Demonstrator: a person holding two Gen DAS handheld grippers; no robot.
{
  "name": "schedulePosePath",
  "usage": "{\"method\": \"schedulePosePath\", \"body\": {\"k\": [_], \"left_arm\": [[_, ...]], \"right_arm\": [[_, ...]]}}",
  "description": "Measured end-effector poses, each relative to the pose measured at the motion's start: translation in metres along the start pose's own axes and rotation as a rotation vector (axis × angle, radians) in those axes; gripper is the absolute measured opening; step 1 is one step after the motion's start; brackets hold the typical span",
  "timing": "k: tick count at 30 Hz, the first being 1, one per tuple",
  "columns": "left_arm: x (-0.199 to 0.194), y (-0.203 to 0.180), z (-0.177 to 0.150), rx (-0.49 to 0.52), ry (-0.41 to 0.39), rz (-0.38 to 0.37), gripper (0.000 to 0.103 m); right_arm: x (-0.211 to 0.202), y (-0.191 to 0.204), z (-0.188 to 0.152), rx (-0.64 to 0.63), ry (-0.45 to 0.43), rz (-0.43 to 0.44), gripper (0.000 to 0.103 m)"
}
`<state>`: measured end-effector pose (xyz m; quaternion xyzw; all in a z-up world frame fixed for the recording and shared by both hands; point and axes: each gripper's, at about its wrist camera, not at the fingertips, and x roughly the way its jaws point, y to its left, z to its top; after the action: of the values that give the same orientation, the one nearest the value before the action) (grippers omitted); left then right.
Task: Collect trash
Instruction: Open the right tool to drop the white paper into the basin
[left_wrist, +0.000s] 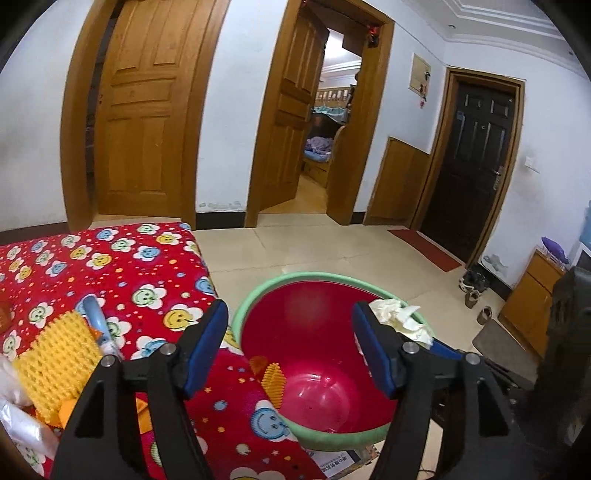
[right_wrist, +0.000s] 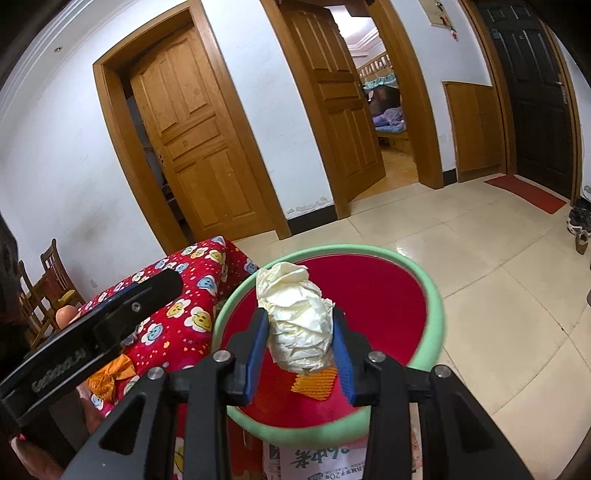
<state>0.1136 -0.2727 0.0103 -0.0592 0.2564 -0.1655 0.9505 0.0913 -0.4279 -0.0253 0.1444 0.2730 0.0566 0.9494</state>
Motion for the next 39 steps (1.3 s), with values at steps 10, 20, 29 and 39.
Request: {"method": "schedulePosePath", "body": {"k": [10, 20, 29, 39], "left_arm": [[-0.013, 0.003, 0.003, 0.011, -0.084, 0.108, 0.071], [-0.008, 0.013, 0.003, -0.015, -0.075, 0.126, 0.078], [-0.007, 0.013, 0.001, -0.008, -0.068, 0.141, 0.078], [-0.007, 0.018, 0.0, -0.037, -0.051, 0.138, 0.078]], "right_arm": [[0.047, 0.005, 0.016, 0.066, 0.049, 0.065, 0.038], [0.051, -0.004, 0.015, 0.205, 0.048, 0.093, 0.086], [0.044, 0.0, 0.012, 0.144, 0.056, 0.059, 0.086], [0.027, 0.005, 0.005, 0.08, 0.033, 0.017, 0.086]]}}
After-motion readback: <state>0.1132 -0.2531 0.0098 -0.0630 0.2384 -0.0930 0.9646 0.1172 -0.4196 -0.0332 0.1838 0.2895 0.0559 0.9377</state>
